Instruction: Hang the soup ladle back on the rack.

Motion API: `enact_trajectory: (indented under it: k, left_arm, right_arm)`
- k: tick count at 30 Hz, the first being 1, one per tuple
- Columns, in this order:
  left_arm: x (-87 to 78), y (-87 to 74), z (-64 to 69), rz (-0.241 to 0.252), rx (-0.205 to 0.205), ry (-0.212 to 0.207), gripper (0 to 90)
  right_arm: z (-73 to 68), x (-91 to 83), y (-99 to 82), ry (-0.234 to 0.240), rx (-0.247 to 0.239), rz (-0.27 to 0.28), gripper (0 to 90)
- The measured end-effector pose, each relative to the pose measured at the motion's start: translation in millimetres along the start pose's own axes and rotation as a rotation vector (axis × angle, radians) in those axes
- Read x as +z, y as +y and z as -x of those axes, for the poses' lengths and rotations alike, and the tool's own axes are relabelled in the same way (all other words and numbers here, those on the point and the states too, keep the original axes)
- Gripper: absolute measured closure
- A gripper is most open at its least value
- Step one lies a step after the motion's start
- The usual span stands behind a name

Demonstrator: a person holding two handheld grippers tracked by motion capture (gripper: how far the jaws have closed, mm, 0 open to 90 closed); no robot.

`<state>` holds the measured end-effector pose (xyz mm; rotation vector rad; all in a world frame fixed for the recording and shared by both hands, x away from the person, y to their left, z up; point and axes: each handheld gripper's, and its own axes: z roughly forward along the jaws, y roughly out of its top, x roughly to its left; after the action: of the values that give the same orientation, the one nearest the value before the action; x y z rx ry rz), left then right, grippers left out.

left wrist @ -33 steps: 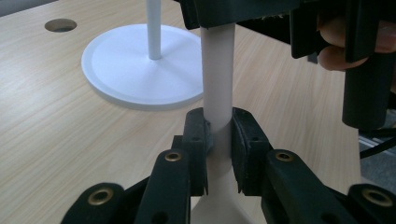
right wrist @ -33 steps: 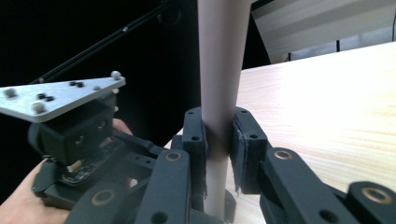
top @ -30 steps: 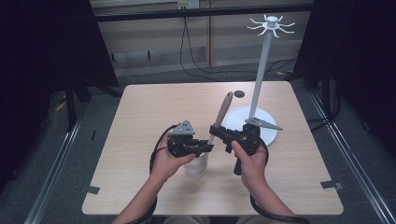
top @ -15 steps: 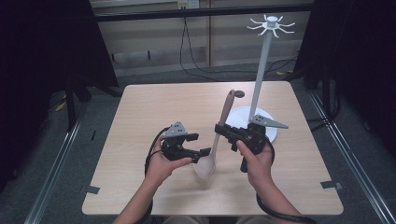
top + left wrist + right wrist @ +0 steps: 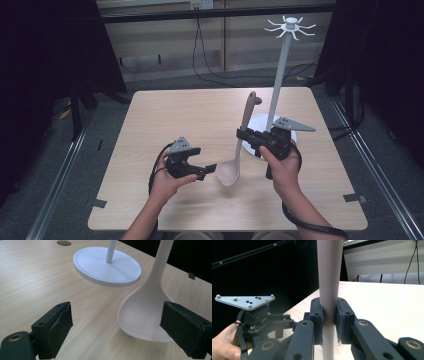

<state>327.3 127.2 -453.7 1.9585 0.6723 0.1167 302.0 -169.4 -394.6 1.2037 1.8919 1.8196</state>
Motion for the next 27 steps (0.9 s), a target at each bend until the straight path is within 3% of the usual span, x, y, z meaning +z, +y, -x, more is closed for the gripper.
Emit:
enact_trajectory:
  k: [4,27]
  left_arm:
    - [0.5,-3.4,-0.4,-0.018,0.003,0.002,9.2]
    - [0.2,-10.2,-6.4,-0.008,-0.033,0.014,6.4]
  right_arm:
    - [3.7,-2.9,5.5,-0.014,-0.012,-0.004,77.9]
    - [12.1,-11.1,44.4,-0.040,-0.066,0.006,77.9]
